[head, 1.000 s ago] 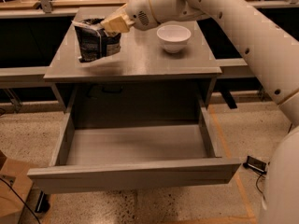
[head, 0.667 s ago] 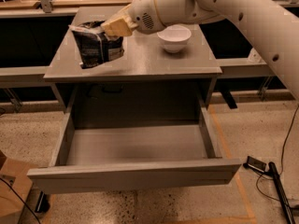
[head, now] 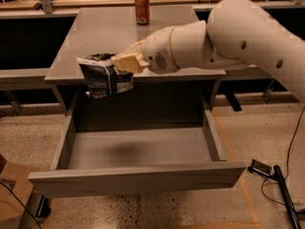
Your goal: Place blue chip bag into top drawer
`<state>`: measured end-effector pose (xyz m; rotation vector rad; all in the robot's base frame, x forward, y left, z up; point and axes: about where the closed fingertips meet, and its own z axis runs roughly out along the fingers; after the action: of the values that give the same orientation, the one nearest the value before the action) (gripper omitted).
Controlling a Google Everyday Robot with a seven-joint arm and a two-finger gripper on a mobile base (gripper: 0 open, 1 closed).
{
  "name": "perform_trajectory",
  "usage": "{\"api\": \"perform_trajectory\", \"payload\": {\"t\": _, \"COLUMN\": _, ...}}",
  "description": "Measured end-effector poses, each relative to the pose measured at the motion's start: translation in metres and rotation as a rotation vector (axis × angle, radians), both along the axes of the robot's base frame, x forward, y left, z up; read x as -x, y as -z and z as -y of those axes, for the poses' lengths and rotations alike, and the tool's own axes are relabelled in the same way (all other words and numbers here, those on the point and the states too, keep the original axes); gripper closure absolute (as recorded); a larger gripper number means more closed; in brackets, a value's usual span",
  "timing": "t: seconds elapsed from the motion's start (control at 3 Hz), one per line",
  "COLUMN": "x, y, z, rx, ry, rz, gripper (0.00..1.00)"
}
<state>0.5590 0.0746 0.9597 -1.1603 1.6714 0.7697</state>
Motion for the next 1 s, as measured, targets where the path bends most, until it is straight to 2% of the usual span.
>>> {"api": "perform_trajectory", "payload": {"t": 0.33, "x": 0.020, "y": 0.051, "z": 0.011, "rx": -0.025, "ry": 0.035, "rz": -0.096, "gripper": 1.00}}
{"api": "perform_trajectory", "payload": {"t": 0.67, "x": 0.017, "y": 0.106, "z": 0.021, "rx": -0.032, "ry": 0.065, "rz": -0.148, "gripper": 0.82}}
{"api": "perform_trajectory", "payload": {"t": 1.0, "x": -0.001, "y": 0.158, "z": 0.030, "rx": -0.037, "ry": 0.088, "rz": -0.182, "gripper": 0.59}}
